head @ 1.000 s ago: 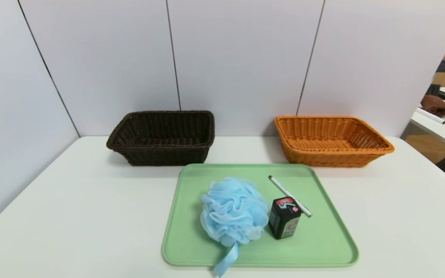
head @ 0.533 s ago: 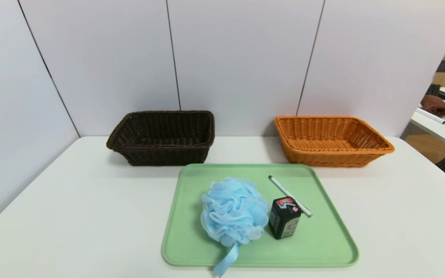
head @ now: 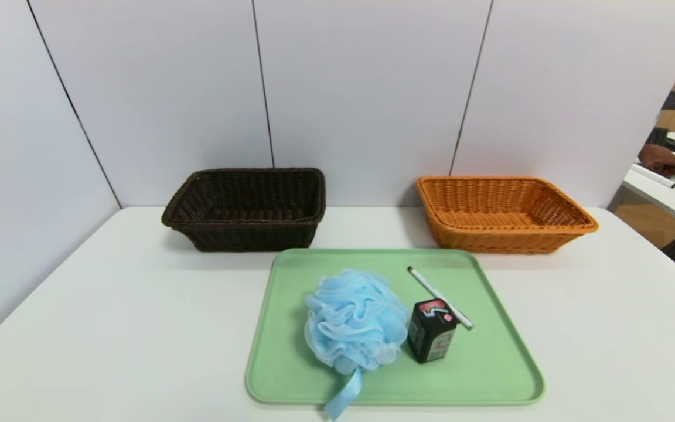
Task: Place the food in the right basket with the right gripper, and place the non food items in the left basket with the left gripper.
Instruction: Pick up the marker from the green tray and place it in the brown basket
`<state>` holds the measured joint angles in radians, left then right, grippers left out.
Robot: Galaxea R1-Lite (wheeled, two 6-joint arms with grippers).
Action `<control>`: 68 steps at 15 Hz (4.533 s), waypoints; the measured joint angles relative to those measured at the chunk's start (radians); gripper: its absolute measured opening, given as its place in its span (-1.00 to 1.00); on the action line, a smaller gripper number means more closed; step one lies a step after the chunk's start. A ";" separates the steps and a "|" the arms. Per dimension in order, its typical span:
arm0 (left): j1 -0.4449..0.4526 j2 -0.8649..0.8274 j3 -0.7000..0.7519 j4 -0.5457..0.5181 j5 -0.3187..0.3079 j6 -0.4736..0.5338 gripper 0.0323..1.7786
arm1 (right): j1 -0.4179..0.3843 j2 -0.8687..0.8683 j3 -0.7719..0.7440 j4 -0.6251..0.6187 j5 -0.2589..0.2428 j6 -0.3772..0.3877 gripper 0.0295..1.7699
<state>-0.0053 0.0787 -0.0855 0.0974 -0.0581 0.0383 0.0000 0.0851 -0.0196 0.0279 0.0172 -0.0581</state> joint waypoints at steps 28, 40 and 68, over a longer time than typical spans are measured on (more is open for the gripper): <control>-0.122 1.211 -0.814 0.133 -0.236 -0.037 0.90 | 0.176 1.133 -0.802 0.232 0.070 0.005 0.92; -0.245 1.233 -0.759 0.131 -0.234 -0.036 0.90 | 0.373 1.533 -0.945 0.043 0.050 0.000 0.92; -0.246 1.221 -0.724 0.127 -0.233 -0.039 0.90 | 0.474 1.927 -1.419 0.500 -0.134 0.001 0.92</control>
<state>-0.2515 1.3002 -0.8091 0.2240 -0.2915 -0.0009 0.4743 2.0123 -1.4387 0.5277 -0.1168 -0.0570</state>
